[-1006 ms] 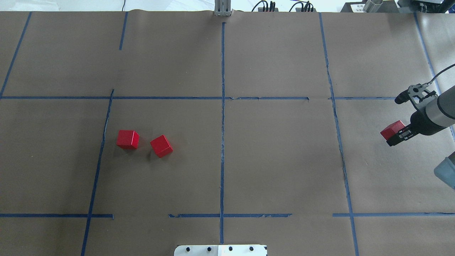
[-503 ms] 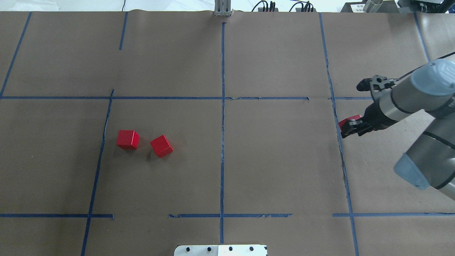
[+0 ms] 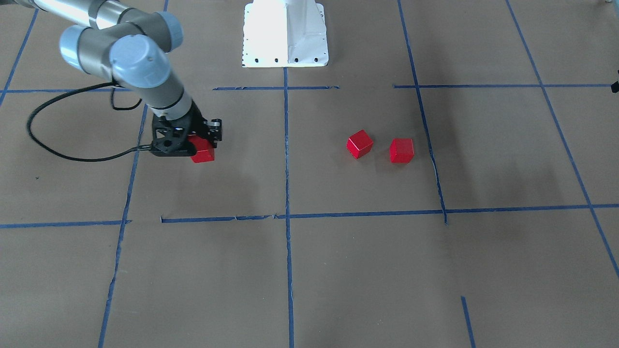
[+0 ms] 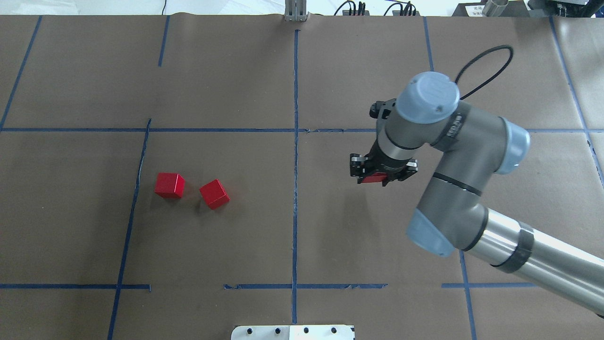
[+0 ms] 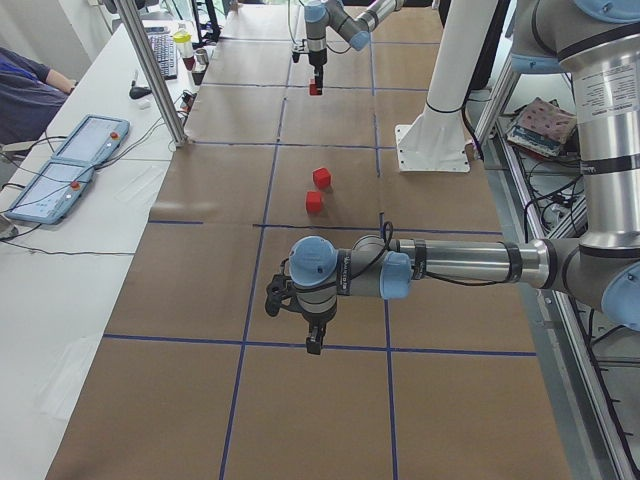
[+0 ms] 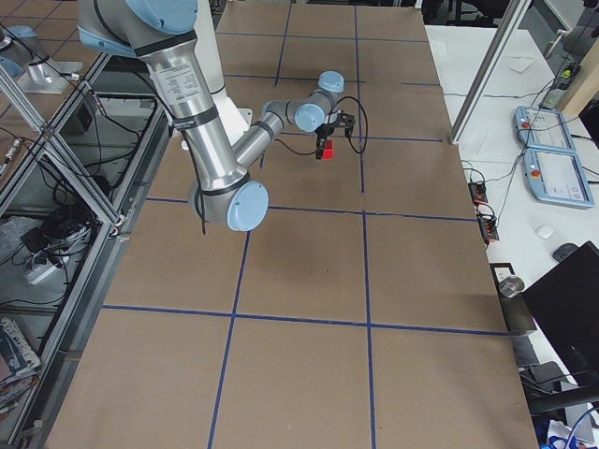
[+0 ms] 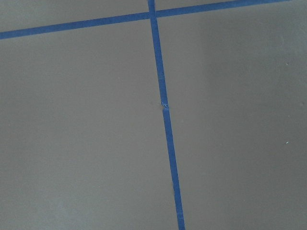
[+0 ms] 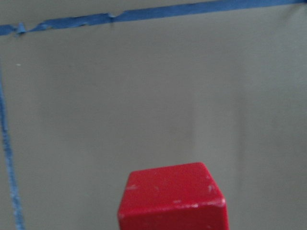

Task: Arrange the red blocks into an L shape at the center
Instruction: 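Carry the red cube with the right gripper toward the table center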

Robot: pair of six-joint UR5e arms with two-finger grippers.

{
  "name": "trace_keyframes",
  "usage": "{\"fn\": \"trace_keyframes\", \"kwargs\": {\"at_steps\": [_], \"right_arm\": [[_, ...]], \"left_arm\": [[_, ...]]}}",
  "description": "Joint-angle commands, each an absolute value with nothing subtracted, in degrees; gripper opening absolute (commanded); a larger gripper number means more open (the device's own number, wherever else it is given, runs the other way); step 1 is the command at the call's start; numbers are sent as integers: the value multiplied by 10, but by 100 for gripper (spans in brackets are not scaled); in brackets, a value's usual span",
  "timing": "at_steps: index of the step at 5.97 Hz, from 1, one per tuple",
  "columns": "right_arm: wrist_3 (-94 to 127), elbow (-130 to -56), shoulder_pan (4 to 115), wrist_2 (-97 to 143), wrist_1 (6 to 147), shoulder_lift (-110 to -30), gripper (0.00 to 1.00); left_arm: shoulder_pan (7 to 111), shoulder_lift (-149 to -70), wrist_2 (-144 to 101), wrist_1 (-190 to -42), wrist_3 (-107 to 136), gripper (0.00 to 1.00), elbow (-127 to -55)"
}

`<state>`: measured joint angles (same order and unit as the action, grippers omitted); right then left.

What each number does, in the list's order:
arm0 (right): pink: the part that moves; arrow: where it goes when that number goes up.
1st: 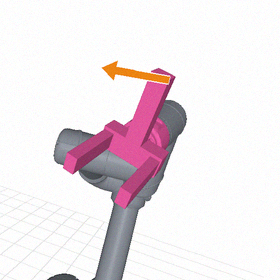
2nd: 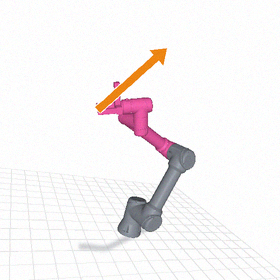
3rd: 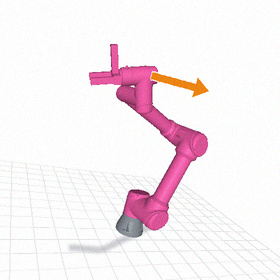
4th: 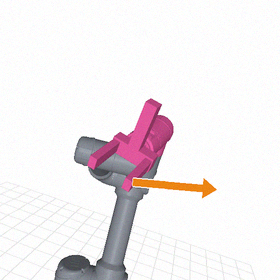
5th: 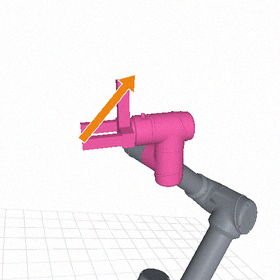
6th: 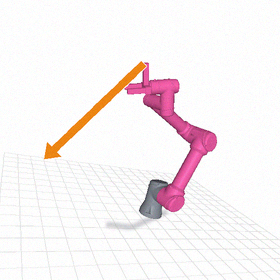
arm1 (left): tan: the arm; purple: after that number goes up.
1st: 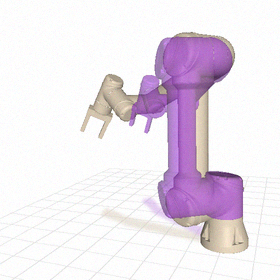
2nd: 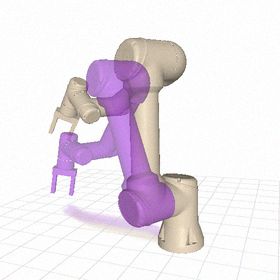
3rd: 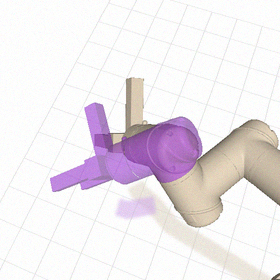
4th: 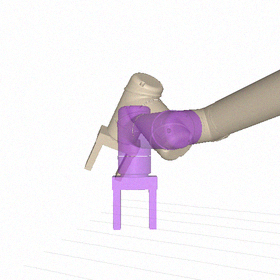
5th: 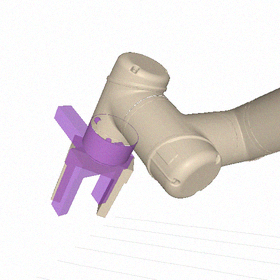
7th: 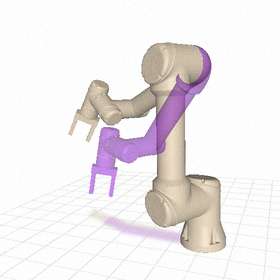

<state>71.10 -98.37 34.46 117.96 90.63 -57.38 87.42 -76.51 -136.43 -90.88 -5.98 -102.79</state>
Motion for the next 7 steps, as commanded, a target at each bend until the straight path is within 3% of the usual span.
{"fn": "trace_keyframes", "kwargs": {"at_steps": [1, 3, 7], "right_arm": [[793, -900, 282, 1131, 922, -463, 2], [800, -861, 258, 1122, 920, -435, 4], [787, -796, 258, 1121, 887, -411, 28]], "left_arm": [[874, -759, -1366, -909, -60, 100, -1029], [874, -759, -1367, -909, -60, 100, -1028], [874, -756, -1367, -909, -60, 100, -1027]]}}
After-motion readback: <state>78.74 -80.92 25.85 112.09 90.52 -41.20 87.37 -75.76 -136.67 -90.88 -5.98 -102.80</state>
